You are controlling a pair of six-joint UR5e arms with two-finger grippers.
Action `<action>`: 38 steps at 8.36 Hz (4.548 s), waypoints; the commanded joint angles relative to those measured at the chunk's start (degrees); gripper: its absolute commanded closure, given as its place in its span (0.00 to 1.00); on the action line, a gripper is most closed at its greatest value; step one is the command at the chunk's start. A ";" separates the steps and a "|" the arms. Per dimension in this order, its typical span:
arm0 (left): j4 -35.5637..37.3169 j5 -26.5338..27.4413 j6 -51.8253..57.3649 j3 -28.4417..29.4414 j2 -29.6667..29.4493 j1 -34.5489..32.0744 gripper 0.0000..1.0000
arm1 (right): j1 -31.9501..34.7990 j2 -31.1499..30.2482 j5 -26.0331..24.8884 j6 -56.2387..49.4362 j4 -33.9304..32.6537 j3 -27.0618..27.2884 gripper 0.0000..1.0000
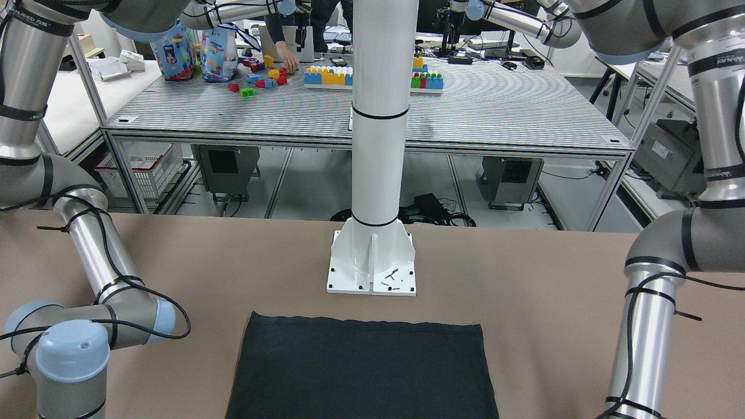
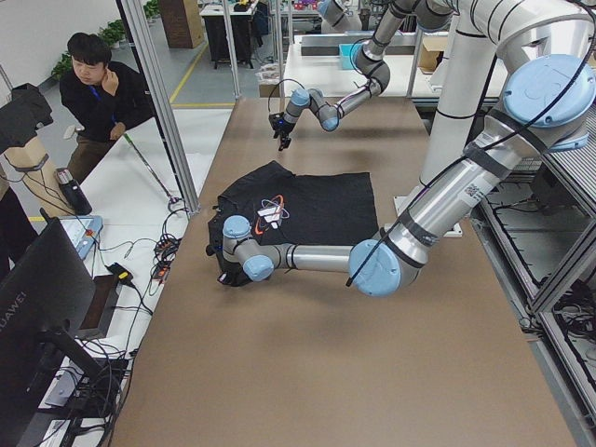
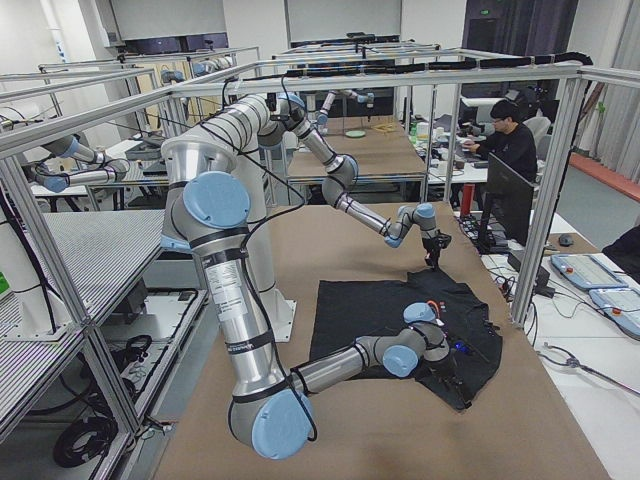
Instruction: Fold clothes
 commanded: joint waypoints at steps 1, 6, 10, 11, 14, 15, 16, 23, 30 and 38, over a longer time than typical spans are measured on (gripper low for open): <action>0.08 -2.04 -0.25 -1.51 -0.04 -1.77 1.00 | 0.00 0.00 0.00 0.00 0.00 0.00 0.05; 2.10 -0.33 -25.07 -16.27 -0.03 2.41 1.00 | 0.00 0.00 0.00 0.18 0.09 0.09 0.05; 8.33 14.01 -36.71 -16.38 -6.97 14.72 1.00 | 0.00 0.00 0.00 0.26 0.09 0.00 0.05; 8.34 16.29 -36.46 -16.02 -6.72 15.53 1.00 | -0.09 0.00 0.00 0.26 0.09 0.00 0.05; 8.34 15.71 -36.71 -13.91 -7.76 14.49 1.00 | -0.09 0.00 0.00 0.26 0.00 -0.09 0.05; 8.34 14.83 -36.90 -13.39 -8.73 13.96 1.00 | 0.00 -0.09 0.00 0.26 0.00 -0.09 0.05; 8.43 14.65 -38.73 -13.38 -9.09 13.87 1.00 | 0.00 -0.09 0.00 0.26 0.00 -0.09 0.05; 8.17 14.56 -40.67 -13.38 -9.61 15.71 0.82 | -0.09 0.00 0.00 0.26 0.09 -0.09 0.05; 7.73 15.43 -44.11 -13.74 -10.14 16.85 0.00 | -0.09 6.50 7.54 17.98 18.12 -16.39 0.06; 7.72 17.81 -44.11 -13.74 -9.97 18.35 0.00 | -1.49 2.11 5.99 33.84 28.74 -17.32 0.29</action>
